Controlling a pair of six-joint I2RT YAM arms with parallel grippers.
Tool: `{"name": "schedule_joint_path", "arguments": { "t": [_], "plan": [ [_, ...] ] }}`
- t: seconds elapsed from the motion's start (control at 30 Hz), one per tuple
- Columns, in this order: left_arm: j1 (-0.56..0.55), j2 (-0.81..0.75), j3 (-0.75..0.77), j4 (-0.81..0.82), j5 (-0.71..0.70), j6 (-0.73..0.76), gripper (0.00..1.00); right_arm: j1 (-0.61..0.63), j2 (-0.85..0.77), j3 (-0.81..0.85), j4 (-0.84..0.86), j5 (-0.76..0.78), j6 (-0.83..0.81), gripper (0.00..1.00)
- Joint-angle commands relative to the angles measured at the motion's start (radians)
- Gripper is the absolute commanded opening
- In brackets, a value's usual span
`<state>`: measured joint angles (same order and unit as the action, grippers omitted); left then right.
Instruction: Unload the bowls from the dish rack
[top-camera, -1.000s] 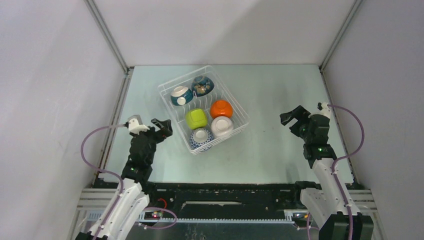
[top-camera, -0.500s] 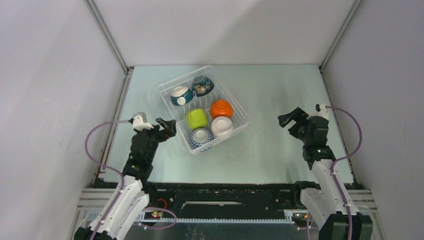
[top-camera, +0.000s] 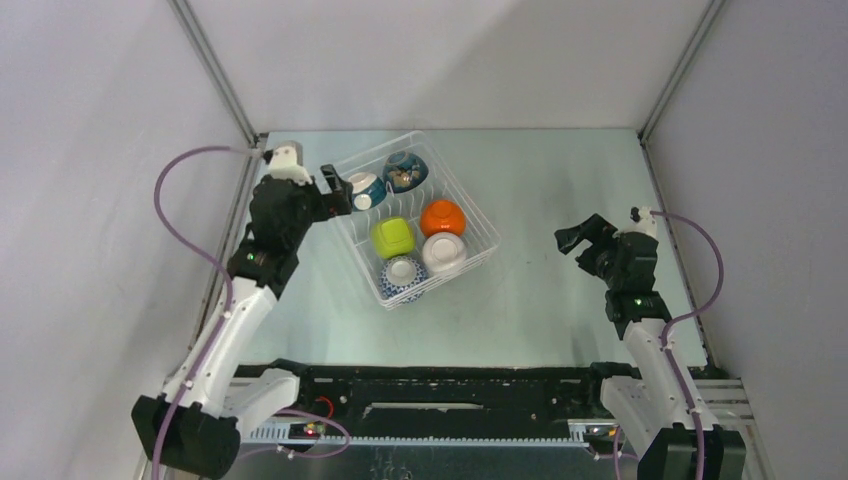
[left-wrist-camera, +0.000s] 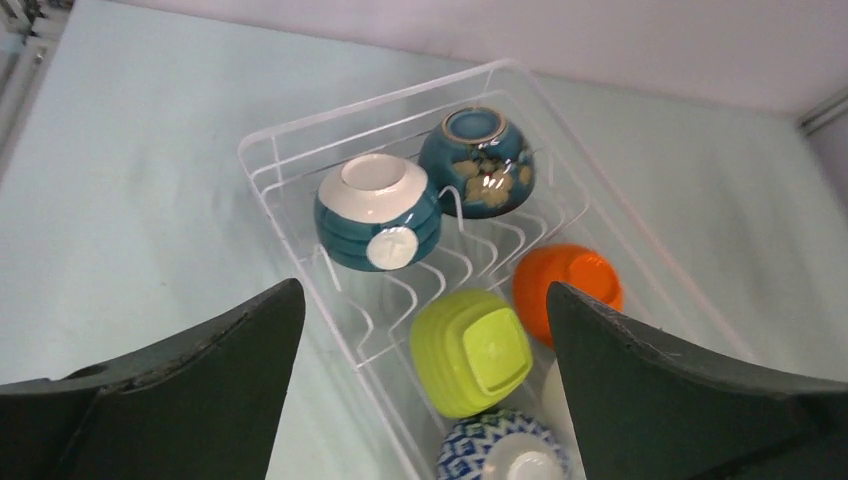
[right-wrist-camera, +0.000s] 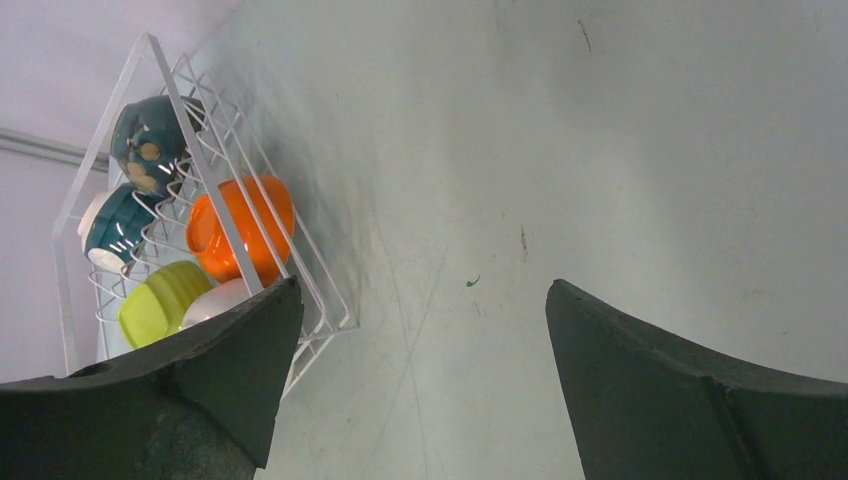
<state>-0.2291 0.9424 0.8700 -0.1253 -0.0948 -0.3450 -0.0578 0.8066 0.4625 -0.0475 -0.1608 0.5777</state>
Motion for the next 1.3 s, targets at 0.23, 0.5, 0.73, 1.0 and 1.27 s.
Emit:
{"name": "schedule_joint_path", "arguments": {
  "t": [0.23, 0.5, 0.73, 1.0, 1.27],
  "plan": [
    [-0.142, 0.287, 0.36, -0.474, -0.253, 0.754, 1.0, -0.004, -0.022, -0.002, 0.029, -0.02, -0.016, 1.0],
    [-0.22, 0.478, 0.472, -0.522, -0.41, 0.952, 1.0, -0.004, 0.001, -0.003, 0.038, -0.028, -0.015, 1.0],
    [-0.259, 0.593, 0.547, -0.536, -0.341, 0.99, 1.0, -0.004, 0.012, -0.004, 0.038, -0.032, -0.014, 1.0],
    [-0.275, 0.705, 0.598, -0.498, -0.326, 1.028, 1.0, -0.004, 0.023, -0.003, 0.038, -0.034, -0.014, 1.0],
    [-0.274, 0.776, 0.585, -0.42, -0.309, 1.066, 1.0, -0.004, 0.023, -0.003, 0.038, -0.037, -0.016, 1.0]
  ]
}}
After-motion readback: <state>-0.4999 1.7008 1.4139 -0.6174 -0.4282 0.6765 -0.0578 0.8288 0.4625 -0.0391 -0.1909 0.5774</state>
